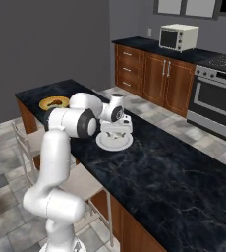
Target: Transport the chicken drumstick and garlic to the fridge. Place the chicken drumstick on the rack containing meat and place the garlic on the rack containing the vegetable, ensuring meats and vegetables are on different racks.
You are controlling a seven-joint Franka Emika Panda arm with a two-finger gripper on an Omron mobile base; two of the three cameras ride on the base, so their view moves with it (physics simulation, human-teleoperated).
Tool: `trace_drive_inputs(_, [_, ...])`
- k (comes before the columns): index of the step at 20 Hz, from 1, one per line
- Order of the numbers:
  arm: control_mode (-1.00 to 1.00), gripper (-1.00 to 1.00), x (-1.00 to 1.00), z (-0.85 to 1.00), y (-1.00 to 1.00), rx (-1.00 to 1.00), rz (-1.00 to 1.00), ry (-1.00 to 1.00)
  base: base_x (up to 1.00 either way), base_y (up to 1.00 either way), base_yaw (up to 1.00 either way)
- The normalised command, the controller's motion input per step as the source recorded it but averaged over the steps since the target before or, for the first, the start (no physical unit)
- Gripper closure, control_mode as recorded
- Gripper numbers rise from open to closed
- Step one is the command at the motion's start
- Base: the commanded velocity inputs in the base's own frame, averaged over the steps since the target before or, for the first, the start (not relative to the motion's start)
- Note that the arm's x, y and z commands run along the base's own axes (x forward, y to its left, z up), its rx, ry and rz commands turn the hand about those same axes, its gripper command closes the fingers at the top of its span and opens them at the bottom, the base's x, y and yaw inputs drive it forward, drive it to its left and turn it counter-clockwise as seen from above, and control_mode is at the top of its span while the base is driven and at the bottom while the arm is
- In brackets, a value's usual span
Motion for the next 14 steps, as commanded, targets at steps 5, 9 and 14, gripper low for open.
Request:
trace_drive_inputs(5, [-1.00, 1.00, -0.26, -0.17, 0.19, 0.00, 0.01, 0.00, 0.00, 0.00, 0.00])
trace_drive_inputs(9, [-1.00, 1.00, -0.88, 0.28, 0.00, 0.00, 0.00, -0.04, 0.00, 0.00, 0.00])
trace_drive_inputs(14, [-1.00, 1.00, -1.00, 0.62, 0.00, 0.00, 0.00, -0.03, 0.00, 0.00, 0.00])
